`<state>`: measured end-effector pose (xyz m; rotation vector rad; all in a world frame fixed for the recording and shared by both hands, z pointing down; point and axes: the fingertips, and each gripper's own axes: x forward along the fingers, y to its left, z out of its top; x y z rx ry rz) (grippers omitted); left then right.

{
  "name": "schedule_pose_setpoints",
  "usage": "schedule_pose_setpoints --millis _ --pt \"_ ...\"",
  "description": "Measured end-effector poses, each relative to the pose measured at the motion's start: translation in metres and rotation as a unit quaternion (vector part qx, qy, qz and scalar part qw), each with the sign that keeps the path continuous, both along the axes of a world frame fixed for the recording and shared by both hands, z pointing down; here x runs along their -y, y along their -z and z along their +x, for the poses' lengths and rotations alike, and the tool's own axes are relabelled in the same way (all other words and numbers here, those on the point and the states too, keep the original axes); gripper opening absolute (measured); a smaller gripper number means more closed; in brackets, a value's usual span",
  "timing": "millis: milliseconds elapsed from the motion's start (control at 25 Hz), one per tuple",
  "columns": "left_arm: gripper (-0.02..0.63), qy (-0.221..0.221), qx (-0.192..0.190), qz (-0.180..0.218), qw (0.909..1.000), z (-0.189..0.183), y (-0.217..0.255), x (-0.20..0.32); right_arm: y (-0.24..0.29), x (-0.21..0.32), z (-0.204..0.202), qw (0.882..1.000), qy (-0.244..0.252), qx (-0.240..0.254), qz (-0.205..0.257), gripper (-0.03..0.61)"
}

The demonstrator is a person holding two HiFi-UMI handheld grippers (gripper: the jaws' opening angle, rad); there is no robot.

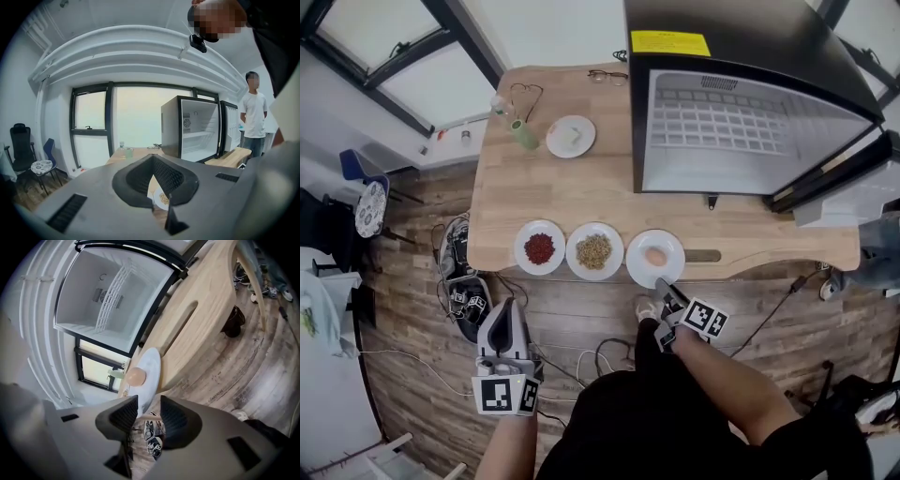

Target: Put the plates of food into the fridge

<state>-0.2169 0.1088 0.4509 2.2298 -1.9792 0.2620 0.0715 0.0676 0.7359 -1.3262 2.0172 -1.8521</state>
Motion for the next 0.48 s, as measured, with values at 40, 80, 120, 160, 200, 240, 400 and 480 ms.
schedule_pose_setpoints --millis 40,80,120,160,200,240,400,480 --pt "0.005 0.001 0.001 -0.002 1.0 -0.001 -0.001 0.001 -0.001 0.001 -0.001 1.0 -0.001 0.003 -0.004 0.16" --pt "0.005 0.003 0.001 -0.003 1.0 -0.002 -0.001 0.001 -0.001 0.001 -0.002 1.0 -0.003 0.008 -0.008 0.16" --pt "0.005 0.003 0.001 -0.005 1.0 -0.002 -0.002 0.002 -0.002 0.002 -0.003 1.0 -0.004 0.014 -0.012 0.154" --pt "0.005 0.004 0.001 -0.005 1.0 -0.002 -0.003 0.003 -0.002 0.003 -0.004 1.0 -0.006 0.02 -0.014 0.131" --pt "0.005 0.004 0.0 -0.006 1.0 -0.002 -0.003 0.004 -0.001 0.004 -0.005 1.0 -0.009 0.023 -0.016 0.127" --pt "0.005 0.003 0.0 -0.006 1.0 -0.002 -0.003 0.005 0.0 0.006 -0.005 1.0 -0.012 0.025 -0.016 0.103" --pt "0.005 -0.001 -0.002 -0.007 1.0 0.001 -0.003 0.012 0.004 0.009 -0.004 0.999 -0.016 0.036 -0.014 0.07" --pt "0.005 -0.006 -0.004 -0.009 0.9999 0.006 -0.005 0.014 0.007 0.011 -0.003 0.999 -0.016 0.041 -0.008 0.057"
